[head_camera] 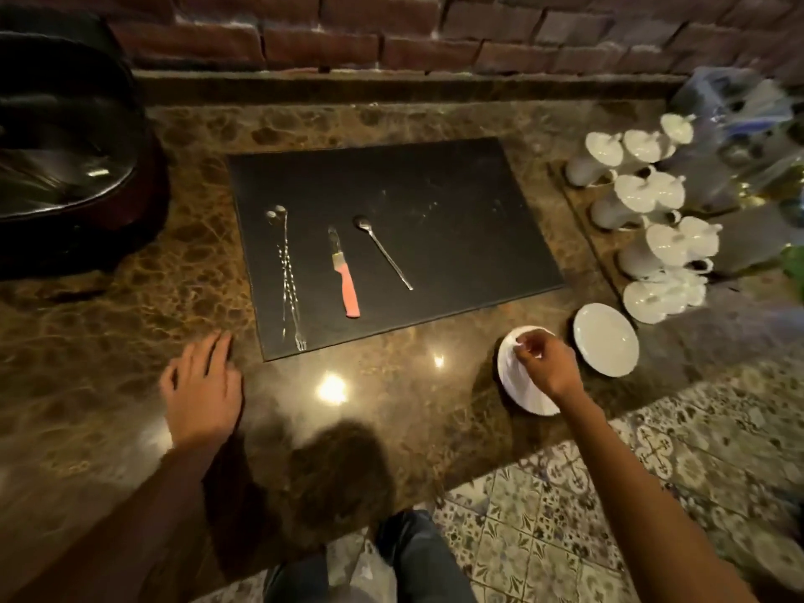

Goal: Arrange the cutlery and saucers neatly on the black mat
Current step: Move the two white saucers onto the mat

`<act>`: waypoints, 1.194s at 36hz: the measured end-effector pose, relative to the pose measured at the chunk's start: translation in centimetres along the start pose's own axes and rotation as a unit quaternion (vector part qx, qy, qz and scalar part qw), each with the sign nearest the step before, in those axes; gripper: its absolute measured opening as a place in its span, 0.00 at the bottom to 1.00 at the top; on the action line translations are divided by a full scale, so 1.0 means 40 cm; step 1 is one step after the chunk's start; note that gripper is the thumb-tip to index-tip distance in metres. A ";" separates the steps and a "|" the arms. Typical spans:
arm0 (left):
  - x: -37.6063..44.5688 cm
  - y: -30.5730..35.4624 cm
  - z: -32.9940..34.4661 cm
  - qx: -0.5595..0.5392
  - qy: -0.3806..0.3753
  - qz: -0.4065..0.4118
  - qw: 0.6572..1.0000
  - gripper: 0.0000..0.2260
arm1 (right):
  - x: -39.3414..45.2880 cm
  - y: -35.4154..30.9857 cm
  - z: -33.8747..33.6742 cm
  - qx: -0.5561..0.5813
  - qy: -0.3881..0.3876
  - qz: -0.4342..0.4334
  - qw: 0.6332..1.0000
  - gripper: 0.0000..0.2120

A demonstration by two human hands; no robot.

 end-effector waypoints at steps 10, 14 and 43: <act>-0.038 0.302 -0.078 -0.030 0.045 0.104 0.993 0.21 | -0.035 0.131 -0.109 0.035 -0.032 0.037 0.998 0.11; -0.067 0.432 -0.049 0.018 0.027 0.138 0.990 0.22 | 0.034 0.174 -0.137 -0.009 -0.056 0.046 0.997 0.14; -0.179 0.789 0.200 0.100 0.059 0.107 0.987 0.21 | 0.115 0.340 -0.059 0.000 -0.279 0.039 0.960 0.08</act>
Point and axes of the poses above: each hand's wrist, its own x-axis towards the middle knuckle, its own z-axis out of the palm, y = z × x, the point moved 10 cm from there along x, towards the middle knuckle, and after that the axes turned 11 degrees about x, right-handed, at the moved point
